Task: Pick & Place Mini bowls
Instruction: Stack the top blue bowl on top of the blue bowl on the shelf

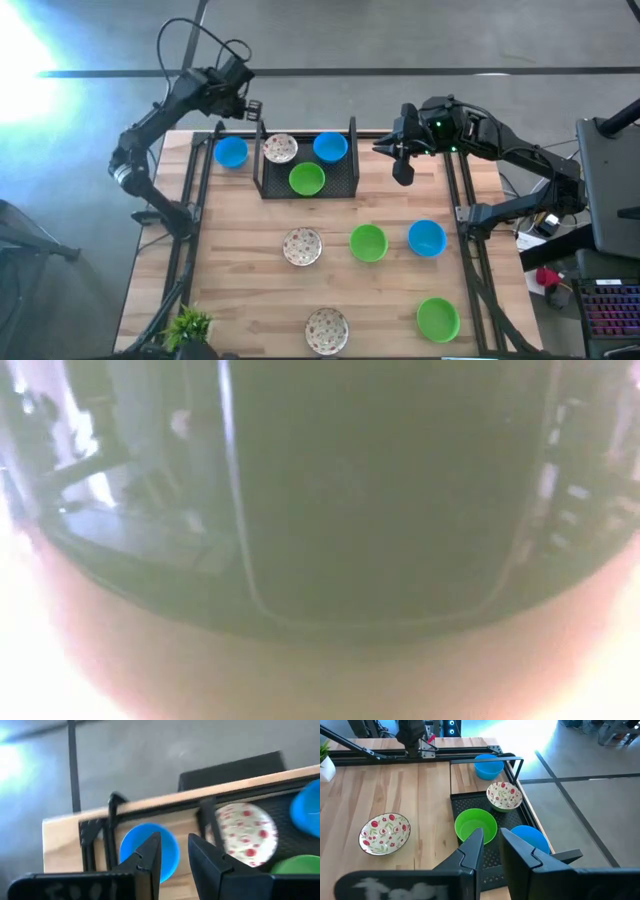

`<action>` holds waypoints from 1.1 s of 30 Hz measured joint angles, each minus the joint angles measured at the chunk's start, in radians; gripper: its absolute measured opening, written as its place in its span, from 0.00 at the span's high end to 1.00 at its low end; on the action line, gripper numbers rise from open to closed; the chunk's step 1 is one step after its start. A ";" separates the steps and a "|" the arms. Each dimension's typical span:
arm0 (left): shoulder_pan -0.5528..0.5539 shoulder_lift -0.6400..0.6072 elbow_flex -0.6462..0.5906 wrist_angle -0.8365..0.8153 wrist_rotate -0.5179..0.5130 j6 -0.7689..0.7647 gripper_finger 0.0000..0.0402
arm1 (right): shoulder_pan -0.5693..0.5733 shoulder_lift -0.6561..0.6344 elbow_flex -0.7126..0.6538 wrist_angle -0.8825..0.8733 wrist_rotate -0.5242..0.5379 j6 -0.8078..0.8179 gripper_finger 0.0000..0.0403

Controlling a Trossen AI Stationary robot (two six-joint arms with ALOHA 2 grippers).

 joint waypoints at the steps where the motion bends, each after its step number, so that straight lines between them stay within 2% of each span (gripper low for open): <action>1: 0.026 0.000 -0.023 -0.001 0.024 -0.007 0.78 | 0.000 0.000 0.000 0.000 0.000 0.000 0.86; 5: 0.105 0.001 -0.117 0.001 0.118 -0.046 0.78 | 0.000 0.000 0.000 0.000 0.000 0.000 0.86; 10: 0.141 0.001 -0.247 0.049 0.167 -0.069 0.78 | 0.000 0.000 0.000 0.000 0.000 -0.001 0.86; 16: 0.140 0.002 -0.409 0.253 0.258 -0.110 0.78 | 0.000 0.000 0.000 0.000 0.000 -0.008 0.86; 26: 0.145 0.002 -0.584 0.527 0.266 -0.210 0.78 | 0.000 0.000 0.000 0.000 0.000 -0.008 0.86; 33: 0.176 0.002 -0.637 0.572 0.275 -0.324 0.78 | 0.000 0.000 0.000 0.000 0.000 0.001 0.86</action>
